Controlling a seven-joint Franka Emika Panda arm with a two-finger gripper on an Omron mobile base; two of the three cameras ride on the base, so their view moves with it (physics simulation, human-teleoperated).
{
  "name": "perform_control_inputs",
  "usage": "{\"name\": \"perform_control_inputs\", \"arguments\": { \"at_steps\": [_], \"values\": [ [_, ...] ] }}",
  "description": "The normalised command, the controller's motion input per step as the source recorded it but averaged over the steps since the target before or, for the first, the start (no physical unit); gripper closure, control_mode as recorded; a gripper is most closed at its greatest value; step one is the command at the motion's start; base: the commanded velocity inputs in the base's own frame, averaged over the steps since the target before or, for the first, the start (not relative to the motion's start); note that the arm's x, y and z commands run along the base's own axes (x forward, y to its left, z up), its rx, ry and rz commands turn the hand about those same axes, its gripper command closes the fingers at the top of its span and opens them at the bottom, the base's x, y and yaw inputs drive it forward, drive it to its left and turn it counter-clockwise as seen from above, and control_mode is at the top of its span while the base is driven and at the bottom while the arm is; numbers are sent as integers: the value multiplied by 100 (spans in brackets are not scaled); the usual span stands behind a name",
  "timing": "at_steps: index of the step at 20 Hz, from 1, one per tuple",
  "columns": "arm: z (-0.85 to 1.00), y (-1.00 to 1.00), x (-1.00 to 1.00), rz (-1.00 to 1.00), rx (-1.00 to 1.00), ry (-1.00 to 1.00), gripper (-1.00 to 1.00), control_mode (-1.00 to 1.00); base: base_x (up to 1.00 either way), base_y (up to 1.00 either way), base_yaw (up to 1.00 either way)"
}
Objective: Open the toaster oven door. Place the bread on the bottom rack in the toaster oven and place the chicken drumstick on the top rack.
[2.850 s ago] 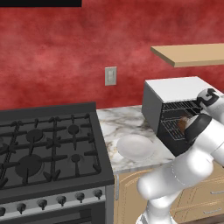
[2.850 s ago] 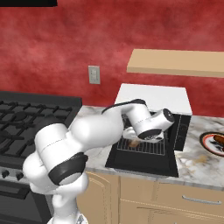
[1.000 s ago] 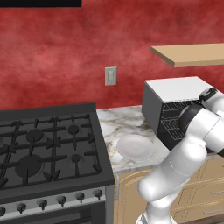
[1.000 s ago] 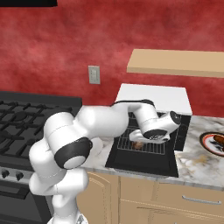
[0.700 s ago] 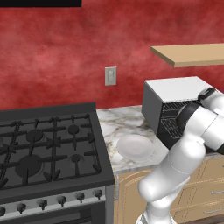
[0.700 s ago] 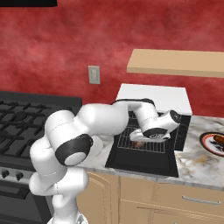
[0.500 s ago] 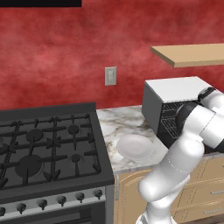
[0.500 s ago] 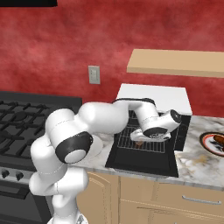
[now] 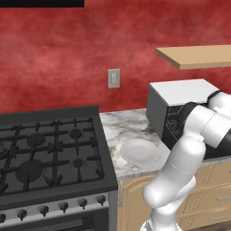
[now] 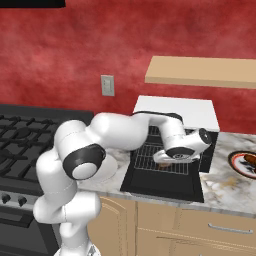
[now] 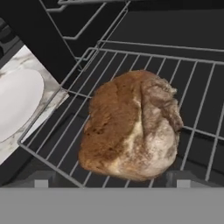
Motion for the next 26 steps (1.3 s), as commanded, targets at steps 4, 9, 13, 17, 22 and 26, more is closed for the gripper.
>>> {"name": "perform_control_inputs", "arguments": {
  "at_steps": [4, 9, 13, 17, 22, 26],
  "values": [
    [6, -19, -6, 0, 0, -10, -100, -100, 0, 0, 0],
    [9, 10, -31, -6, 0, -10, -100, -100, 0, 0, 0],
    [0, 32, -29, -29, -2, -4, -100, -100, 0, 0, 0],
    [0, 36, -10, -27, -4, 7, -100, -100, 0, 0, 0],
    [0, 39, -1, -23, -12, 12, -100, -100, 0, 0, 0],
    [-7, 31, -16, -10, -26, 3, -100, -100, 0, 0, 0]
  ]
}}
